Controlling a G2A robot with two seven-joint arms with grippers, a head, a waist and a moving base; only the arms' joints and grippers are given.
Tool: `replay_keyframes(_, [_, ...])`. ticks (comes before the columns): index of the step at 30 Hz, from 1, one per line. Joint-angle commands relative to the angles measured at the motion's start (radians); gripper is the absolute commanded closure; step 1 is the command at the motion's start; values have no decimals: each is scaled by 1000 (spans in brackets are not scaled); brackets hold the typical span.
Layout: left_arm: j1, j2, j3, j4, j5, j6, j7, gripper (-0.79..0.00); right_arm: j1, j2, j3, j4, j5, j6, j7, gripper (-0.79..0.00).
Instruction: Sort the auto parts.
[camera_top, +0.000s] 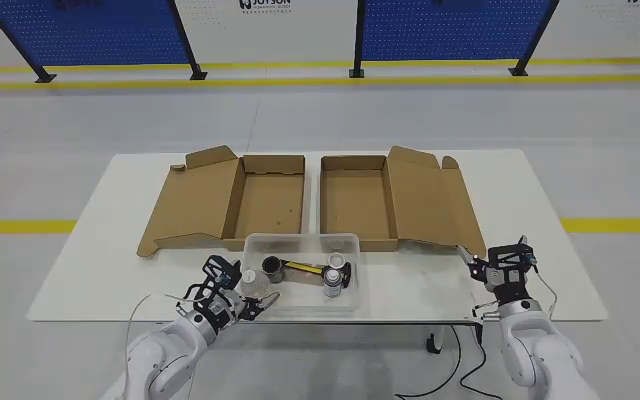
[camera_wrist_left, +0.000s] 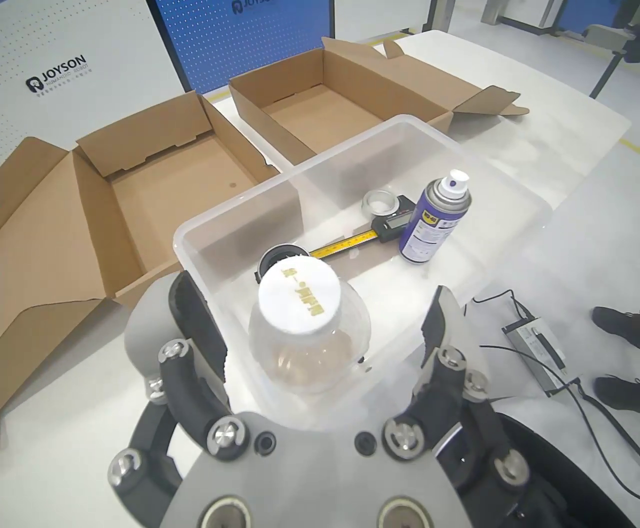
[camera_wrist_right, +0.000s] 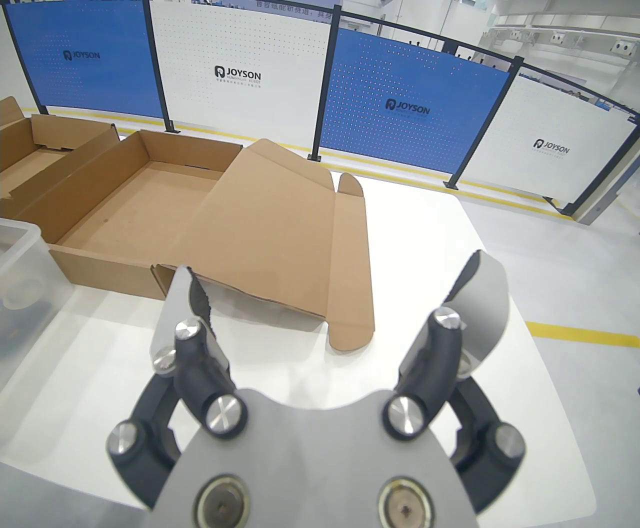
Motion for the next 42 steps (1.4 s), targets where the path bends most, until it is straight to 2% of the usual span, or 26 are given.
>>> replay_keyframes(1, [-11,1,8,7,16,-7,1,-785,0,0,0,0,0,0,0,-785])
replay_keyframes(5, [-27,1,18,31,15,-5,14,-785,0,0,0,0,0,0,0,-785])
replay_keyframes(12, [-54,2,37,50,42,-13,10,-696,0,0,0,0,0,0,0,-785])
replay_keyframes(15, [-65,3,43,63,39,-13,12,-582,0,0,0,0,0,0,0,-785])
replay_keyframes(16, [-67,3,45,66,38,-17,9,-573,0,0,0,0,0,0,0,-785])
replay_keyframes(18, [-72,4,48,70,37,-25,6,-419,0,0,0,0,0,0,0,-785])
replay_keyframes(26, [-84,6,60,84,49,-23,8,-292,0,0,0,0,0,0,0,-785])
replay_keyframes(29, [-87,6,63,87,47,-19,13,-108,0,0,0,0,0,0,0,-785])
replay_keyframes(30, [-89,6,63,87,48,-17,16,-12,0,0,0,0,0,0,0,-785])
replay_keyframes(36, [-95,6,59,85,28,-7,44,0,0,0,0,0,0,0,0,-785])
replay_keyframes(42, [-91,7,38,42,-55,-21,63,0,0,0,0,0,0,0,0,-785])
